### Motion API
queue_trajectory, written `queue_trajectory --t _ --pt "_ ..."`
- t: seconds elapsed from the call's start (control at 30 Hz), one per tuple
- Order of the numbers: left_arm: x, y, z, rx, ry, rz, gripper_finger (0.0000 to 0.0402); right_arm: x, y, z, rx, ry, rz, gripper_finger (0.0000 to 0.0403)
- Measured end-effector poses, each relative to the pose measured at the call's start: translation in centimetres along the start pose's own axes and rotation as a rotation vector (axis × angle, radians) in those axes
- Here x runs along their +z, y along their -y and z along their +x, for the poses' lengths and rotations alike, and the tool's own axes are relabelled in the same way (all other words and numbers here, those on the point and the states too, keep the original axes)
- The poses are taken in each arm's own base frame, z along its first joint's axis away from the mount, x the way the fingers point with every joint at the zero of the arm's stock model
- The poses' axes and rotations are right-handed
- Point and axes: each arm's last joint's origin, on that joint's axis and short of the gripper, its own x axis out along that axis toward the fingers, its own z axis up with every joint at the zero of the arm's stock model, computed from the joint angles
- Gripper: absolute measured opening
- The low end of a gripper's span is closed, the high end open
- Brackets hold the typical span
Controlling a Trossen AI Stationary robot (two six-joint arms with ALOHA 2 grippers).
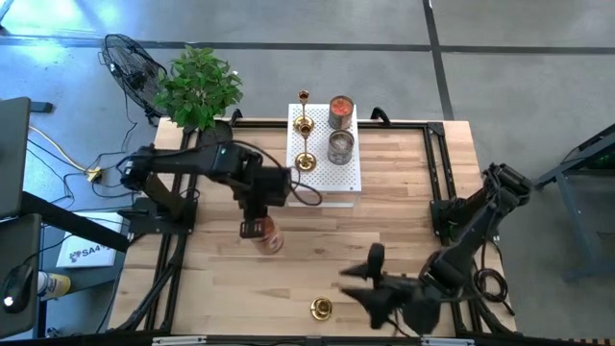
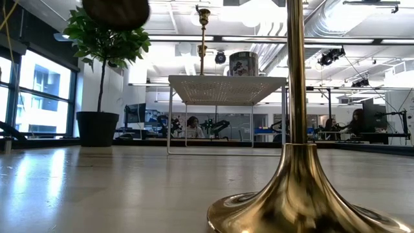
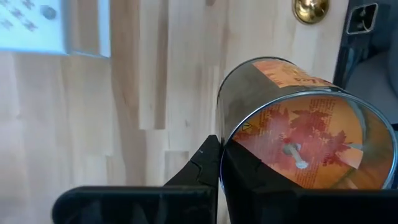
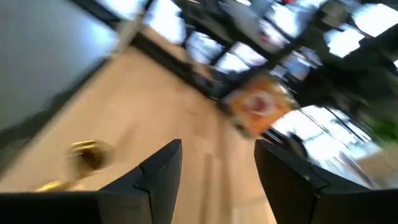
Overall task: Pick & Place candle stick holders
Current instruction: Put the orange scented candle on the shelf
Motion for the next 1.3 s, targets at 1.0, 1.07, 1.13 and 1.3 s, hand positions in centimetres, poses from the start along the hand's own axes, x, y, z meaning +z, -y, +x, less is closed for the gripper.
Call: queue_trajectory --t 1.0,1.07,1.13,1.3 --pt "0.5 -0.4 -1.8 0.001 0.091 0.092 0.0001 1.2 2.1 2.8 0.503 0.210 0.264 0.0210" --pt "0.4 -0.2 -1.8 -0.002 0.093 0.091 0.0001 1.1 2.2 2.9 0.458 0.194 0.266 0.0211" --pt "0.4 -0.1 -1.8 -0.004 0.094 0.083 0.0001 1.0 2.3 3.0 0.411 0.182 0.252 0.0210" --pt "0.4 0.0 -1.7 -0.005 0.092 0.073 0.0001 0.9 2.5 3.1 0.328 0.164 0.204 0.0210"
